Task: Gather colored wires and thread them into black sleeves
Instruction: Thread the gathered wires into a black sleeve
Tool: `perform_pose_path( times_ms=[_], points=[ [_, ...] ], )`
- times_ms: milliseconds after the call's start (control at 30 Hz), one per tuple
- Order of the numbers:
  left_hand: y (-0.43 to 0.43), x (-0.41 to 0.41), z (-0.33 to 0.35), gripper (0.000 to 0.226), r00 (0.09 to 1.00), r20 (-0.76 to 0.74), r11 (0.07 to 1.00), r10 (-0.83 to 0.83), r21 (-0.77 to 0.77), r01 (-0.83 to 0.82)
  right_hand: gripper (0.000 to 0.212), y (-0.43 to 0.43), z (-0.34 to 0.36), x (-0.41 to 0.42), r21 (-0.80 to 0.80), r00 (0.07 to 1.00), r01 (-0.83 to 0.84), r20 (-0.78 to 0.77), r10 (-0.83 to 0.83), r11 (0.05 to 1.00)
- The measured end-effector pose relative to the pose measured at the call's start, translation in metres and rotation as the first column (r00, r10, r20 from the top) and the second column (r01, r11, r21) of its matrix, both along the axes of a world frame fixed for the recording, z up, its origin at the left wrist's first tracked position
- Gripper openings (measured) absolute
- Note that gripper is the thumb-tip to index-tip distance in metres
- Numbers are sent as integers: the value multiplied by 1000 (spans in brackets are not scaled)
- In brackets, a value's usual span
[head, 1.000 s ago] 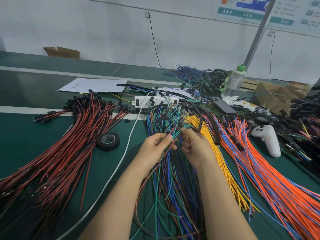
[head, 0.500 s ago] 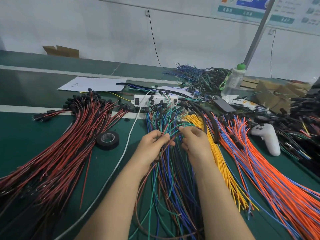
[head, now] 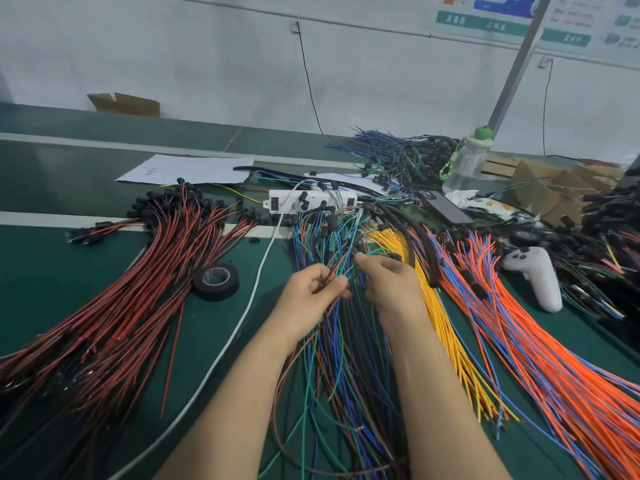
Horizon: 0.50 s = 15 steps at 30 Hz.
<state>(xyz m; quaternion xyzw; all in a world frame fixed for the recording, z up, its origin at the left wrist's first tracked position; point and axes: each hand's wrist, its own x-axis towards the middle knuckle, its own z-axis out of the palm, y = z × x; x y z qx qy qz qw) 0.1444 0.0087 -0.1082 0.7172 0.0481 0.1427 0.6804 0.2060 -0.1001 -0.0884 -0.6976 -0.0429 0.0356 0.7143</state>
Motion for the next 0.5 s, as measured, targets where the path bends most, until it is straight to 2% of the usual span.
perform_pose_path(
  times_ms=[133,233,300,367,500],
  points=[
    [1,0,-1,16,1000,-14,1000,13,15,-13,34,6,-1,-2,-30,994,76,82,-73,997],
    [1,-2,0,14,999,-23,1000,23,21,-22,21,3,0,0,-124,982,129,153,-109,984],
    [1,-2,1,17,999,-28,998,32,61,-30,20,0,3,0,-127,967,161,219,-131,979],
    [0,-2,2,21,999,-22,995,26,92,-24,20,1,7,-2,-162,963,106,263,-60,981],
    [0,-2,3,28,999,-23,992,32,126,-28,24,2,8,-6,-298,973,33,228,38,954]
  ],
)
